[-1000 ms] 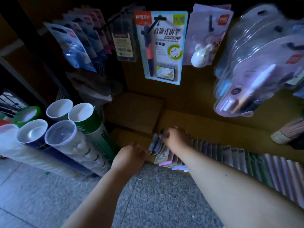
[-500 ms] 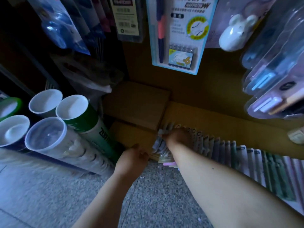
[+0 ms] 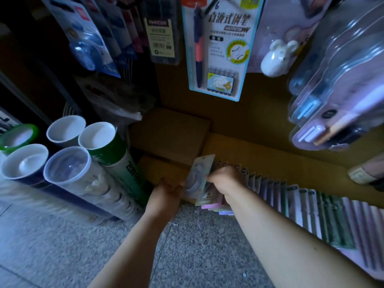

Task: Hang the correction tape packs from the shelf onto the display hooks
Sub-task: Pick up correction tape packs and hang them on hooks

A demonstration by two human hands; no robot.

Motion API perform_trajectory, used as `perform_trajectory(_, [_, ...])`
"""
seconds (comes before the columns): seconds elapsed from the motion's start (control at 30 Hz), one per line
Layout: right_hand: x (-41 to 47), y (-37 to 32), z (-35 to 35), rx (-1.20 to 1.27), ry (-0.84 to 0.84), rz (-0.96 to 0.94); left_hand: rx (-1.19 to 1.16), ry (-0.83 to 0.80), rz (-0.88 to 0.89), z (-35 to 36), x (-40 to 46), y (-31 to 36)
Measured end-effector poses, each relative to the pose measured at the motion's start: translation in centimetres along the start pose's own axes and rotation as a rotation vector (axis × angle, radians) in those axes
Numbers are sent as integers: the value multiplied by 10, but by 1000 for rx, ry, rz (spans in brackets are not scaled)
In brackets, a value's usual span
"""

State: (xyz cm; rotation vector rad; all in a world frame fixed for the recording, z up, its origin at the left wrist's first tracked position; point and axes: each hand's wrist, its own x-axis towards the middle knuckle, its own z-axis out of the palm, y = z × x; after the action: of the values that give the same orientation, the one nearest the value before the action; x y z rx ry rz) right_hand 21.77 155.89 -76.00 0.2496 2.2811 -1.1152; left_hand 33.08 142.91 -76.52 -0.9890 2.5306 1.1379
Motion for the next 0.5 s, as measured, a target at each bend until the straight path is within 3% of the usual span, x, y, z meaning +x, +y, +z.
perform_trajectory(0.03, [-8,0,-2,74,-53,-5,-28,-4,0,-1,-1,4])
perform_trajectory(0.17, [-26,4,1,141,-213,-76,-964,-133,-209,8,-8,4])
perform_trajectory(0.23, [-22,7,1,144,-206,-81,-1191,-162,-273,8,-10,1])
perform_trajectory(0.4, [8,12,-2,28,98,-33,-1245,-36,-332,9,-1,-8])
perform_trajectory(0.5, [23,12,3,-178,127,35,-1238,-27,-342,11,4,-15])
